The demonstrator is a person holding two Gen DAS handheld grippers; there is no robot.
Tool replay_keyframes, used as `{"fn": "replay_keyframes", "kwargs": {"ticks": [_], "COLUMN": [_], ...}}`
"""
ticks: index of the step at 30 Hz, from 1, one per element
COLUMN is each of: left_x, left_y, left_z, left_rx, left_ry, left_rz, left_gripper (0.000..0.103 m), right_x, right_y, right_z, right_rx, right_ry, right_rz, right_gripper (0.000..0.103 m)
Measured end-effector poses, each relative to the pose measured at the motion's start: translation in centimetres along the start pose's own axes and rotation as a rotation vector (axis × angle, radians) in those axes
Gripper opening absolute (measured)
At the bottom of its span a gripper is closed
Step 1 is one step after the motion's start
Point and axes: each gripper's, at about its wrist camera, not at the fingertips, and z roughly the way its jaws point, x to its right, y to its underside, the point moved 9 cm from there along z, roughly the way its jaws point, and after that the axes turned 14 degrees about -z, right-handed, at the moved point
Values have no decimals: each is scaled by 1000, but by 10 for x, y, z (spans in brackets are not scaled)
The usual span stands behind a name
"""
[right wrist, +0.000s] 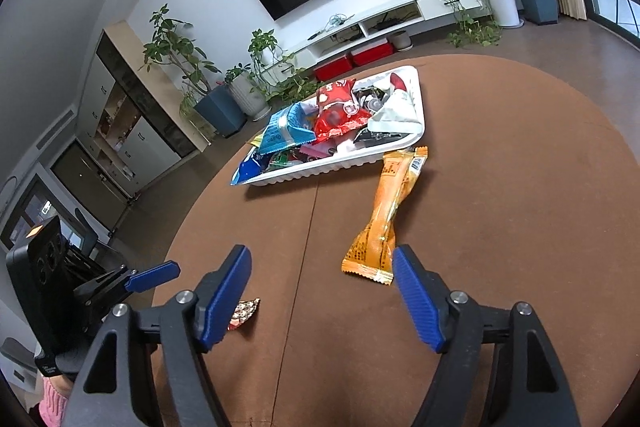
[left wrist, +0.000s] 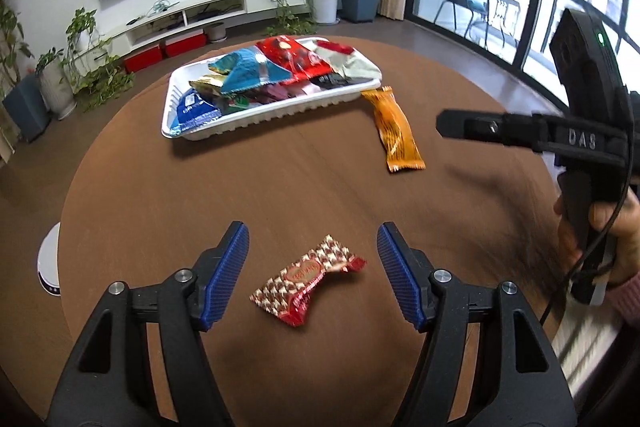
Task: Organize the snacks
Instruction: 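Move the left tool toward the red-white candy while the right tool approaches the orange bar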
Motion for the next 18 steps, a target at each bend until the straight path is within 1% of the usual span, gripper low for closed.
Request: {"fn": "replay_keyframes", "kwargs": {"ticks": [3,10,18], "left_x": [4,5,2], "left_y": [9,20,26], "left_z": [4,14,26], "left_rx": [-18,-51,-75], "left_ry": [-3,-18,-32], "left_rz": [33,71,103], "left_gripper": [65,65,65], "right_x": [0,2,6], "right_y": [1,4,7], "right_z": [2,3,6], "right_rx": [-3,-8,-17], "right_ry": [4,20,28], "right_rz": [-7,-14,-7], "right_gripper": [76,76,77]}}
